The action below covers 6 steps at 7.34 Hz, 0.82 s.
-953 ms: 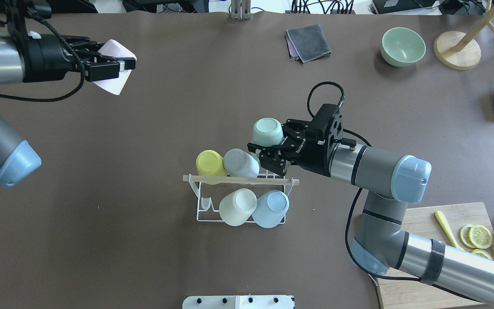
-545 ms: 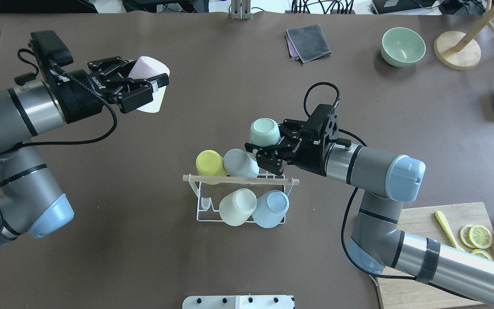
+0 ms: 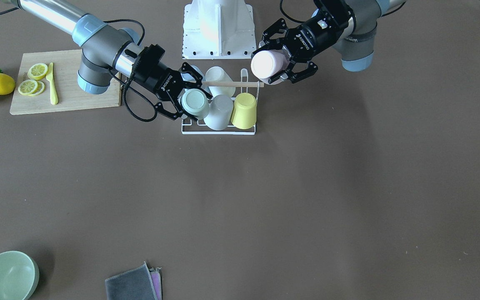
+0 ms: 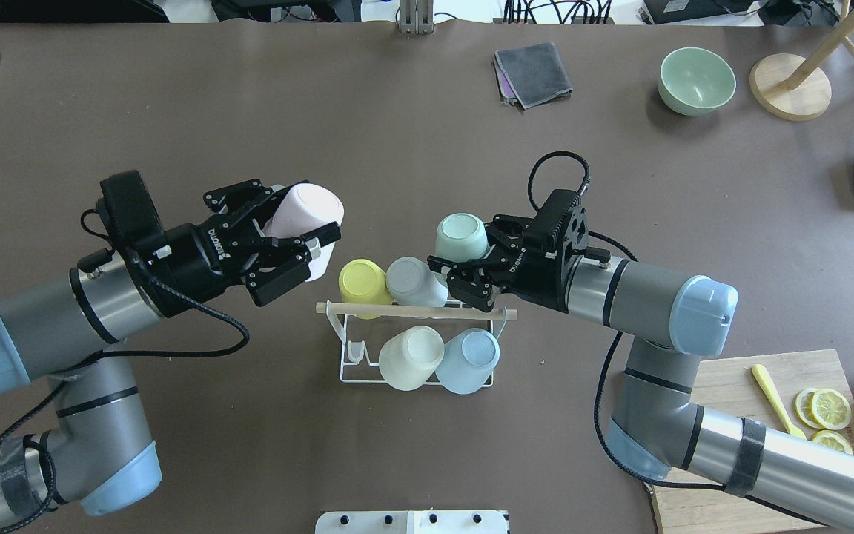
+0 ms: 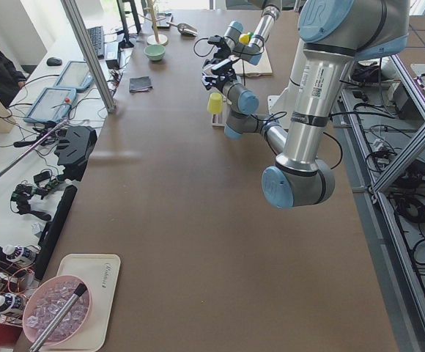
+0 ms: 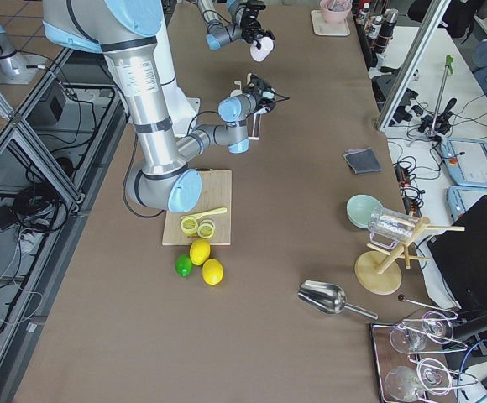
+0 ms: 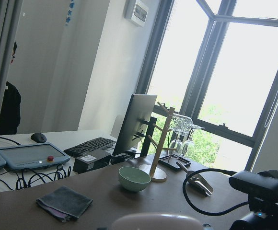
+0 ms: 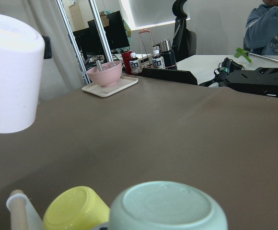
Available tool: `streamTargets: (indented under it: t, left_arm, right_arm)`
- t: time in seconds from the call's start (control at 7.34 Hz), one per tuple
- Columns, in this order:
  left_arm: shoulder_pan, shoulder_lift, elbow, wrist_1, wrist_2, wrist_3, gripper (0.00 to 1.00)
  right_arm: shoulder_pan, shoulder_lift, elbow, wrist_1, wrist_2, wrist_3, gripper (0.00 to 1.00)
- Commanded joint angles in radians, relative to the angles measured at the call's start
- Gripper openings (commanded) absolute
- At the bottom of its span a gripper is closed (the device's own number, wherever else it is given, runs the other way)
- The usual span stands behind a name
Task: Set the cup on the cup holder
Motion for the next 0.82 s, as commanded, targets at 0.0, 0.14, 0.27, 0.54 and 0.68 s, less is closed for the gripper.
streamTargets:
  t: [0.0,0.14,0.27,0.54,0.68]
  left_arm:
    - [0.125,-0.002,-0.001,-0.029,0.115,0.154,0.00]
    - [0.162,-0.005,0.000,-0.029,0.119,0.195,0.00]
    - [0.195,-0.026,0.003,-0.026,0.158,0.229,0.00]
    - [0.261,-0.045,0.012,-0.025,0.218,0.309,0.00]
    - [0.264,-0.058,0.017,-0.023,0.226,0.309,0.00]
  right_arm:
    - [-0.006,-0.003,0.000,0.002,0.001,0.001,0.00]
    - [-0.006,-0.006,0.003,0.002,0.000,0.002,0.00]
    - [-0.009,-0.009,0.009,0.002,0.000,0.002,0.00]
    - [-0.009,-0.011,0.013,0.000,-0.003,0.008,0.00]
    - [-0.009,-0.011,0.014,0.000,-0.005,0.011,0.00]
